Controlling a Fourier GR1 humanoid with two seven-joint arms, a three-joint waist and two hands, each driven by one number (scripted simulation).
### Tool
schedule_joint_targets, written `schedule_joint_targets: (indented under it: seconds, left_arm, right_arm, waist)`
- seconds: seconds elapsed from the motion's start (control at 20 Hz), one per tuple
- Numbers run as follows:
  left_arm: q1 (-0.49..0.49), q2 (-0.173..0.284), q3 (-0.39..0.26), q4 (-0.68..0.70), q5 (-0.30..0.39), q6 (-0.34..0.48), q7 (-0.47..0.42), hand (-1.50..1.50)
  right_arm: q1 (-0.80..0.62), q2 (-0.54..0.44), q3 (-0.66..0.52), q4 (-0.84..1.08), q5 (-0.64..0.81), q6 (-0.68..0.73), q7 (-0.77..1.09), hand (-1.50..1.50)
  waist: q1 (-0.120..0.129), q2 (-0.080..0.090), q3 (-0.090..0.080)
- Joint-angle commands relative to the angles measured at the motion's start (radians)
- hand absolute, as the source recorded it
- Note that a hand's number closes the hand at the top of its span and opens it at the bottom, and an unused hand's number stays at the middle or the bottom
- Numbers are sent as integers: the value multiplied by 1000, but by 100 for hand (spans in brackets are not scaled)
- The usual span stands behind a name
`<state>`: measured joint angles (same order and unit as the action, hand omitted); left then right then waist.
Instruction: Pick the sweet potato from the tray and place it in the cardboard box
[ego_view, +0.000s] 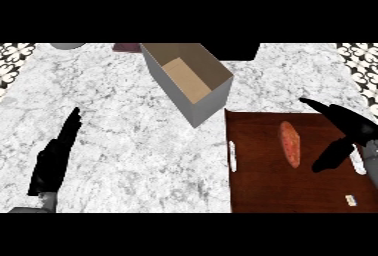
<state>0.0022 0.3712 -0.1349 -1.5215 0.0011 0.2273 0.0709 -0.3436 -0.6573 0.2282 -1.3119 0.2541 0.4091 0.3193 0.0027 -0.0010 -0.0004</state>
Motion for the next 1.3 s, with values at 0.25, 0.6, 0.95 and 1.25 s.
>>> schedule_joint_targets:
  seconds: [0.25, 0.6, 0.95, 1.25]
  left_arm:
    - [46, -58, 15, -62, -78, -14, 31, 0]
    - [-22, -73, 83, 3, -88, -75, 19, 0]
    - [10, -104, 96, -128, -118, -101, 121, 0]
    - [0, -141, 129, -24, -155, -122, 19, 0]
  right_arm:
    - [62, 63, -48, 5, 138, 40, 2, -150]
    - [95, 159, -56, 79, 269, -28, -88, -150]
    - [73, 223, -110, 35, 311, 12, -31, -150]
    - [57, 217, -192, 85, 332, 64, -98, -150]
  waist:
    - [-1, 0, 0]
    - [-1, 1, 1]
    - [0, 0, 1]
    - [0, 1, 0]
